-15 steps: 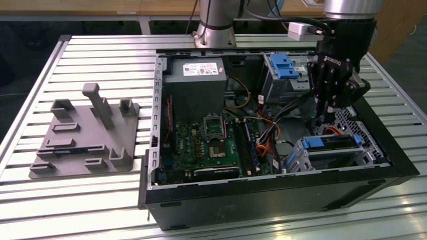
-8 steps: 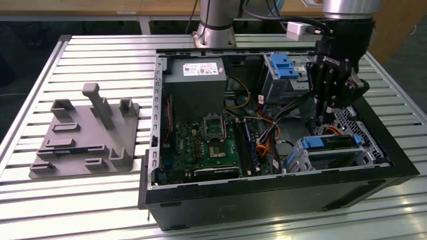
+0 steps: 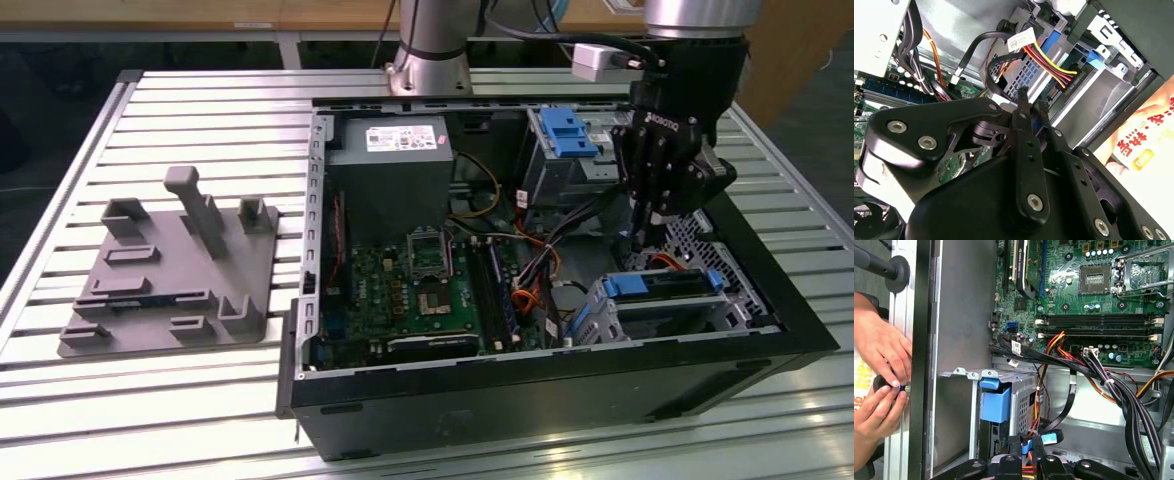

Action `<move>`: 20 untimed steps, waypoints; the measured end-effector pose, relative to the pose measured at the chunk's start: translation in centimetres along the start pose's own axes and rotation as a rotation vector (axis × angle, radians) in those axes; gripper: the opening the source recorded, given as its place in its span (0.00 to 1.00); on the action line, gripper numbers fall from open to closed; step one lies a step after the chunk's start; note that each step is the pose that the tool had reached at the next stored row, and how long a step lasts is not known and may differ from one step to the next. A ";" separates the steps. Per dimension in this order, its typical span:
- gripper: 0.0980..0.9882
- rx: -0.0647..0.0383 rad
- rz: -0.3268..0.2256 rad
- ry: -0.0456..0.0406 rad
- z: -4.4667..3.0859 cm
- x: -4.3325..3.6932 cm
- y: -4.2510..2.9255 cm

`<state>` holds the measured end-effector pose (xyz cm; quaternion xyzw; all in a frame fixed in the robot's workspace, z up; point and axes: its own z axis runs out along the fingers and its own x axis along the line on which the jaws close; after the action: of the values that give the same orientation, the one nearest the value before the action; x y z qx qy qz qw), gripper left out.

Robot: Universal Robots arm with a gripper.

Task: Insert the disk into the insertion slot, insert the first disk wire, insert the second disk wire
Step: 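Insert the second disk wire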

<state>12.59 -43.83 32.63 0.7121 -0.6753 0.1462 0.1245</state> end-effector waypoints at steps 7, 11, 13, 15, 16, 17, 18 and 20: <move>0.12 0.000 0.000 0.0000 0.07 -0.03 0.00; 0.12 0.000 0.000 0.0002 0.14 -0.06 0.00; 0.12 0.000 0.000 0.0007 0.16 -0.06 0.00; 0.12 0.000 0.000 0.0088 0.18 -0.07 0.00; 0.12 -0.001 -0.001 0.0155 0.17 -0.06 0.00; 0.12 -0.001 -0.001 0.0204 0.17 -0.06 0.00; 0.12 -0.001 -0.001 0.0237 0.18 -0.07 0.00; 0.12 -0.001 -0.001 0.0269 0.19 -0.07 0.00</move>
<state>12.59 -43.84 32.42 0.7104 -0.6733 0.1553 0.1341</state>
